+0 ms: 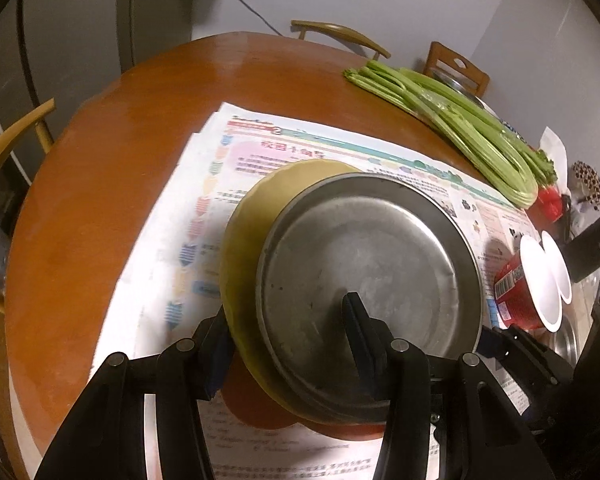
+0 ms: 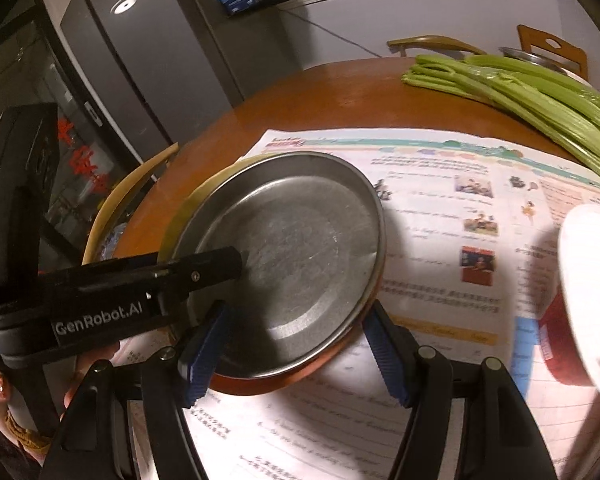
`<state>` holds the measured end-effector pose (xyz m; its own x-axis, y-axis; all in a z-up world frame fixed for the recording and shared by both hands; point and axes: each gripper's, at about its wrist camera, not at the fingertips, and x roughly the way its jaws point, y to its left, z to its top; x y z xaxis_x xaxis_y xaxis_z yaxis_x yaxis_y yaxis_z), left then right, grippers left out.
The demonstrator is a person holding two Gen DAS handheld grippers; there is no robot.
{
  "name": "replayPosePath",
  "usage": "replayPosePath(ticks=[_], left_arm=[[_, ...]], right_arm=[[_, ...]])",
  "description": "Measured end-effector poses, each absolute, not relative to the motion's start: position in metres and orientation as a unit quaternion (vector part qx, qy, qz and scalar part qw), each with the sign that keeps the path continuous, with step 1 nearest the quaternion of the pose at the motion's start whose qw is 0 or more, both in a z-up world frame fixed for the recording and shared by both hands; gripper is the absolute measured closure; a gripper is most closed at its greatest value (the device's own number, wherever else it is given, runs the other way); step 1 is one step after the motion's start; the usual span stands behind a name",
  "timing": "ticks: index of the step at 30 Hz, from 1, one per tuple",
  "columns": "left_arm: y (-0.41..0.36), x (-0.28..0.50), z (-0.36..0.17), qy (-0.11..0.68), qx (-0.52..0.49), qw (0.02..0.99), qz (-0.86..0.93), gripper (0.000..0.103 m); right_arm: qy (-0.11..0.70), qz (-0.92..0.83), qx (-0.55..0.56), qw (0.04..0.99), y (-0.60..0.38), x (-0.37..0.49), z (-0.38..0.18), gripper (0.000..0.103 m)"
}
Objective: Organize plates and bowls
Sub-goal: 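Lower the grey metal pan onto the yellow shell plate and open the left gripper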
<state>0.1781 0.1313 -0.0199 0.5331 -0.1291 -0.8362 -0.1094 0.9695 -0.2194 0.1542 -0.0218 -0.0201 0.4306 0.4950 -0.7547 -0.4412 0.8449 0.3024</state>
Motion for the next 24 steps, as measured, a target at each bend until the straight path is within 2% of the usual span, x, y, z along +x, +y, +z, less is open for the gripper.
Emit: replayPosePath(ticks=[13,24], left_arm=[[0.123,0.173,-0.014,0.476,-0.121,0.871,-0.004,0.051],[0.134,0.147,0.006,0.438,-0.110,0.891,0.047,0.050]], right_arm=[[0.438,0.257,0.029,0.861,-0.039,0.154,-0.012,0.035],[0.407,0.238,0.020,0.882,-0.048,0.146,0.006,0.035]])
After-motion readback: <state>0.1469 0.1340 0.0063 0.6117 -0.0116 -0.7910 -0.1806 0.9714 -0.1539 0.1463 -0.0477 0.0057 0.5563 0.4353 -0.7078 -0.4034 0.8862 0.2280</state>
